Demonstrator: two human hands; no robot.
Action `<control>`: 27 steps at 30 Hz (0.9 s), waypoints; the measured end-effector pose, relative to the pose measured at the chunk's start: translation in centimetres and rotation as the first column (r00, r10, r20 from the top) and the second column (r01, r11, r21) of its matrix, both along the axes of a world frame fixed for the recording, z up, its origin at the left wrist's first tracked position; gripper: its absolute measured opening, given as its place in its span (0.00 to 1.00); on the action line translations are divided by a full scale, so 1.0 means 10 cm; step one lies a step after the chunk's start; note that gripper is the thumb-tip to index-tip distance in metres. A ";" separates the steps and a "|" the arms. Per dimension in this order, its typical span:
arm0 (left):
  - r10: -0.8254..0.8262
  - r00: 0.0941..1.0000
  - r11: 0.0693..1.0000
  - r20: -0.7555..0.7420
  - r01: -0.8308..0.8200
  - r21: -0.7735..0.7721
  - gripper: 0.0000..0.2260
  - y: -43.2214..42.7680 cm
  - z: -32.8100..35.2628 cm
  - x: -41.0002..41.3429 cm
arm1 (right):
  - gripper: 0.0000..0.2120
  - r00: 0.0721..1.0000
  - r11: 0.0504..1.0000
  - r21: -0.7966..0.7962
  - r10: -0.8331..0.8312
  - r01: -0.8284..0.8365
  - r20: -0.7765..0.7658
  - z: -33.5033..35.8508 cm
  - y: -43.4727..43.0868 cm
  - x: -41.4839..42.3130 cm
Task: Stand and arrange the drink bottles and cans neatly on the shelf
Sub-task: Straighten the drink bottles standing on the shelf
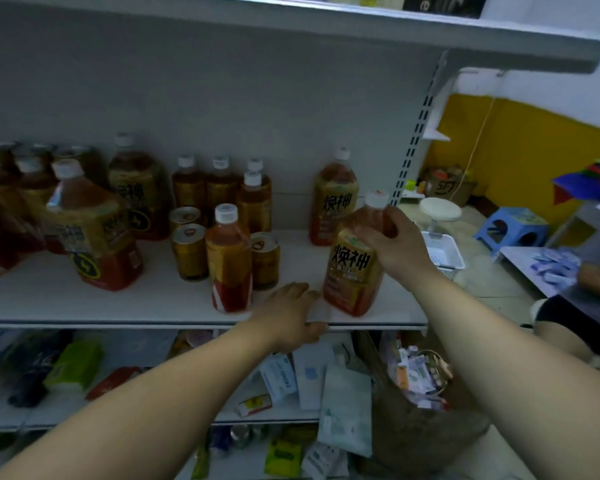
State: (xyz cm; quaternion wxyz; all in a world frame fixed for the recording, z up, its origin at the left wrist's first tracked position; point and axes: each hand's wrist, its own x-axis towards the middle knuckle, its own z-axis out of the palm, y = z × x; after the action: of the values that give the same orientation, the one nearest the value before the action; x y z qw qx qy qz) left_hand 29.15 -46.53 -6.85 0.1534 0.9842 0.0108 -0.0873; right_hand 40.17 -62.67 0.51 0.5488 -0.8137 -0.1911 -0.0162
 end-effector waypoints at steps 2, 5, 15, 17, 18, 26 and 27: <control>-0.019 0.999 0.999 -0.045 0.021 0.030 0.33 -0.02 -0.10 0.10 | 0.11 0.999 0.997 -0.073 0.035 -0.033 0.030 0.06 -0.06 0.17; -0.015 0.998 0.997 -0.063 0.019 0.070 0.33 -0.02 -0.26 0.23 | 0.15 0.994 0.972 -0.234 0.025 0.000 0.104 0.15 -0.08 0.43; 0.035 0.999 0.991 -0.017 -0.032 0.131 0.57 0.10 -0.41 0.33 | 0.47 0.984 0.933 -0.324 -0.117 0.156 0.136 -0.16 -0.08 0.69; 0.044 0.999 0.991 -0.001 -0.044 0.128 0.58 0.09 -0.40 0.33 | 0.46 0.980 0.928 -0.334 -0.119 0.167 0.161 -0.17 -0.07 0.84; 0.047 0.999 0.990 0.004 -0.047 0.129 0.58 0.09 -0.41 0.34 | 0.45 0.978 0.927 -0.332 -0.125 0.175 0.166 -0.19 -0.07 0.90; 0.060 0.998 0.984 0.034 -0.064 0.167 0.53 0.10 -0.48 0.35 | 0.44 0.991 0.950 -0.284 -0.127 0.132 0.036 -0.23 0.07 1.37; 0.063 0.997 0.983 0.038 -0.069 0.171 0.53 0.10 -0.48 0.36 | 0.43 0.991 0.954 -0.268 -0.131 0.136 0.034 -0.23 0.10 1.43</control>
State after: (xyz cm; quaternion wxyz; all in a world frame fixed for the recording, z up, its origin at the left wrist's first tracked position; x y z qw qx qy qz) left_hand 32.73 -45.56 -11.68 0.0709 0.9942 0.0485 -0.0650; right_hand 54.43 -61.69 -1.83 0.4291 -0.8916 -0.1405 -0.0336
